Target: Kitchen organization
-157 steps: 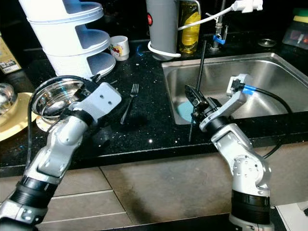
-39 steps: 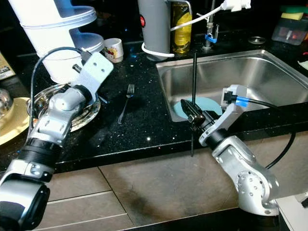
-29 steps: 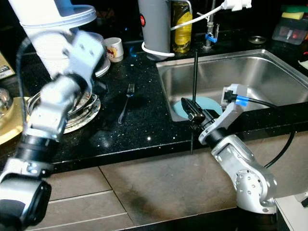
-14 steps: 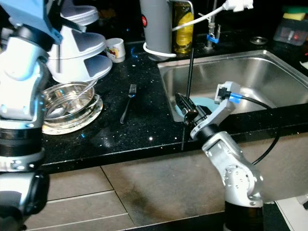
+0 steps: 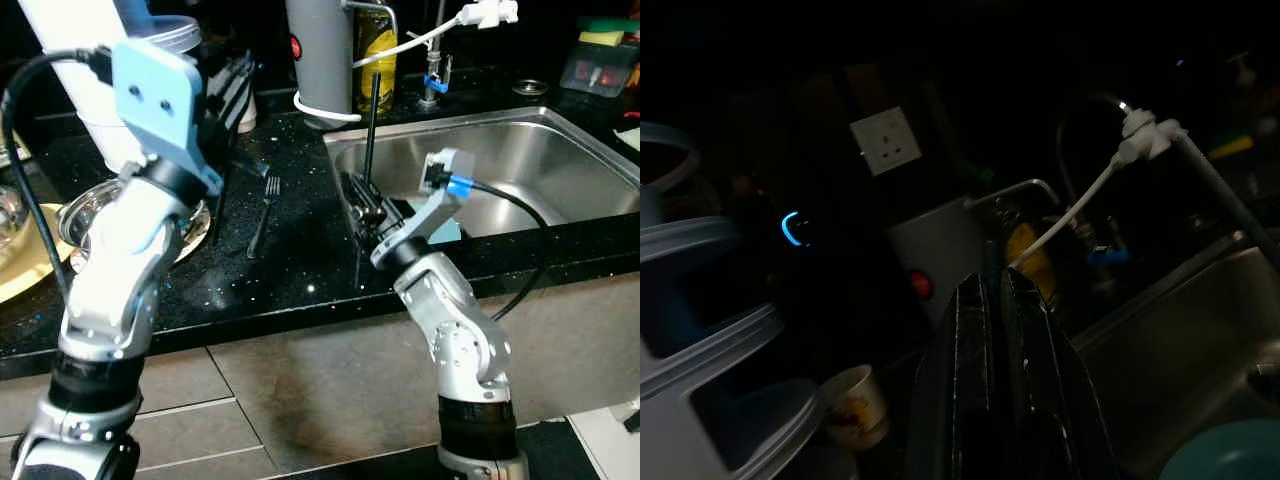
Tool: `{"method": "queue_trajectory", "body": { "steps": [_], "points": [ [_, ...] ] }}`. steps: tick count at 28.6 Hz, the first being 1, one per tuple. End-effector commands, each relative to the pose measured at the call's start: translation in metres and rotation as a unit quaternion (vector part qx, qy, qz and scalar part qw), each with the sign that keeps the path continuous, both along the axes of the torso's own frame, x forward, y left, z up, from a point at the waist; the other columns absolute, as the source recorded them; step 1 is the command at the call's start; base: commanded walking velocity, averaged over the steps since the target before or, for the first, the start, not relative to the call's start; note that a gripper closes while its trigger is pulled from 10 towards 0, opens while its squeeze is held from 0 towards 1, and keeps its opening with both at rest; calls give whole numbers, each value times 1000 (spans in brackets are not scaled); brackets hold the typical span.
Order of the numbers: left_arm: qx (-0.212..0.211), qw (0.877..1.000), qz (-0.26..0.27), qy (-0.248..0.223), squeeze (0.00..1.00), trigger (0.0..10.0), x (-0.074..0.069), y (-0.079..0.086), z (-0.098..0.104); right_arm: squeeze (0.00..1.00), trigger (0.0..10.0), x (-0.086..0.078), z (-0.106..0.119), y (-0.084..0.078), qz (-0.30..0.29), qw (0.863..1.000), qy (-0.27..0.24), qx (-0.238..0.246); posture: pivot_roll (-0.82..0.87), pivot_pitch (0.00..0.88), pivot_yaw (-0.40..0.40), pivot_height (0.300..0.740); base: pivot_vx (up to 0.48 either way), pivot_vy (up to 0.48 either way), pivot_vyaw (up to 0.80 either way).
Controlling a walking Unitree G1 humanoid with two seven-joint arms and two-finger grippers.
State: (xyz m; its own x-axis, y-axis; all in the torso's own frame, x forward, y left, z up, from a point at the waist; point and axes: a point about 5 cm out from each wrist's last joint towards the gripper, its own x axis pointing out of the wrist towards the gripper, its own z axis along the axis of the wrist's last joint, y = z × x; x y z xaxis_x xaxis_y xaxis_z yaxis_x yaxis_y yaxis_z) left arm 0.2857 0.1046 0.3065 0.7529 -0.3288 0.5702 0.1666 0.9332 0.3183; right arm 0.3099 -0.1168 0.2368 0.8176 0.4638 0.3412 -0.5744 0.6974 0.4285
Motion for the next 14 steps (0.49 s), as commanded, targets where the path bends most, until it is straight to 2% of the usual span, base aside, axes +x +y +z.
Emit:
{"method": "queue_trajectory", "body": {
  "steps": [1,6,10,14],
  "points": [
    [10,1000,27,-8,0,10000,-5,2,1,0,10000,5,-1,1,0,1000,-3,0,-39,0,23,740,0,0,0],
    [34,997,62,-19,0,10000,-6,11,4,0,10000,13,1,2,-1,1000,-13,-2,-13,0,15,740,0,0,0],
    [45,996,71,-30,0,10000,-6,14,8,0,10000,16,3,3,5,1000,-18,-1,-9,0,17,740,0,0,0],
    [52,995,74,-41,0,10000,-5,15,15,0,10000,18,7,7,16,999,-30,0,-11,0,23,740,0,-362,0]
  ]
}}
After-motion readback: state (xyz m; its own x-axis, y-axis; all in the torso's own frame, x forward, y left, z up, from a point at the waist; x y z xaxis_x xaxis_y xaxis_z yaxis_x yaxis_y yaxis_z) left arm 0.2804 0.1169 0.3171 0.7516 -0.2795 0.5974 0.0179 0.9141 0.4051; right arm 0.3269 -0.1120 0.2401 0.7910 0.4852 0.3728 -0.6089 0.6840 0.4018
